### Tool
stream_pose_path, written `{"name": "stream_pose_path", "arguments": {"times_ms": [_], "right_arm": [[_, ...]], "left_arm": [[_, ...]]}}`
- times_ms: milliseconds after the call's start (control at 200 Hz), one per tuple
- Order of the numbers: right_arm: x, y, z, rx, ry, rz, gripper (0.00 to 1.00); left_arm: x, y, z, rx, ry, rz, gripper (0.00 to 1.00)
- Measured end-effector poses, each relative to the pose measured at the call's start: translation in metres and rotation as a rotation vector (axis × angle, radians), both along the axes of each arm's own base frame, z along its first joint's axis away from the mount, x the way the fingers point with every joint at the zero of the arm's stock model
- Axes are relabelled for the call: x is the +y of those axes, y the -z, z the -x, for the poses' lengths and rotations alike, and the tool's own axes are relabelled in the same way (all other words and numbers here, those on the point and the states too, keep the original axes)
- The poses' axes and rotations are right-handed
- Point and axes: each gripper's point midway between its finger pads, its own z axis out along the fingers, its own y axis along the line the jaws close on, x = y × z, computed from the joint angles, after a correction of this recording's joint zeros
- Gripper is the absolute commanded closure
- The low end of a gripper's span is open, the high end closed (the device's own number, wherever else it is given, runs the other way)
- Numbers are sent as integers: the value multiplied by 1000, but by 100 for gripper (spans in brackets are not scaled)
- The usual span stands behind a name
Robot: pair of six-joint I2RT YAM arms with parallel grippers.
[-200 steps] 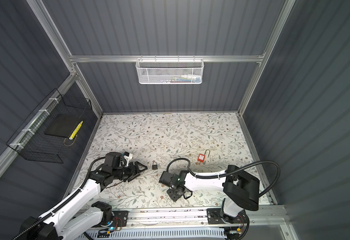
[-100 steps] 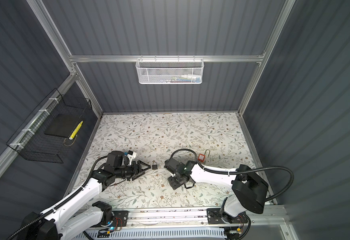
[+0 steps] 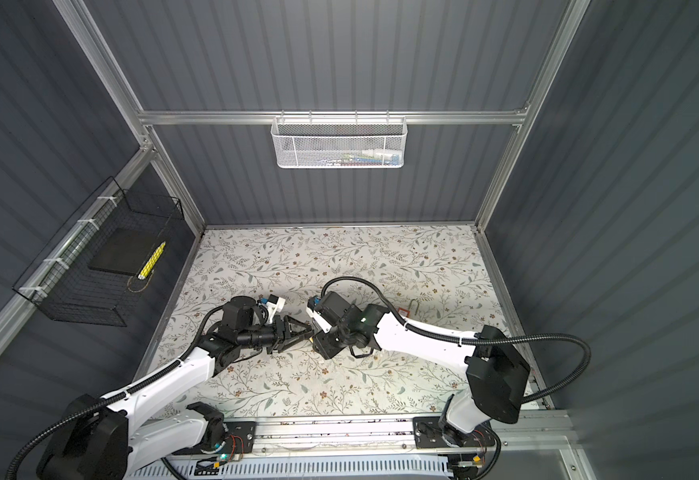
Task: Lock with the key
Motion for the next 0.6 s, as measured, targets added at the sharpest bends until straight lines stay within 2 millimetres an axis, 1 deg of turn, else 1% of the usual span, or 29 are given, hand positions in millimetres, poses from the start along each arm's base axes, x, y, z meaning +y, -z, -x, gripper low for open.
{"name": "stream_pose_path", "arguments": {"times_ms": [50,145,300,425,515,600], "right_arm": [[2,-3,0,-1,-9,-8,69],[8,-7,-2,-7,-23,-17,69],[16,-5,-3,1,-46,-18,69],[18,-2,-3,4,-56,-12,69],[18,-3,-3,5,-61,-13,69],[21,-8,-3,3,-69,-25,69]], "left_arm": [[-1,-1,0,-3,1,4,53],[-2,-3,0,-8,5,13,54],[-3,-6,0,-13,12,23,58],[-4,-7,1,-13,17,28,63],[-5,-8,2,-14,24,32,67],[-5,-8,2,-13,24,33,73]]}}
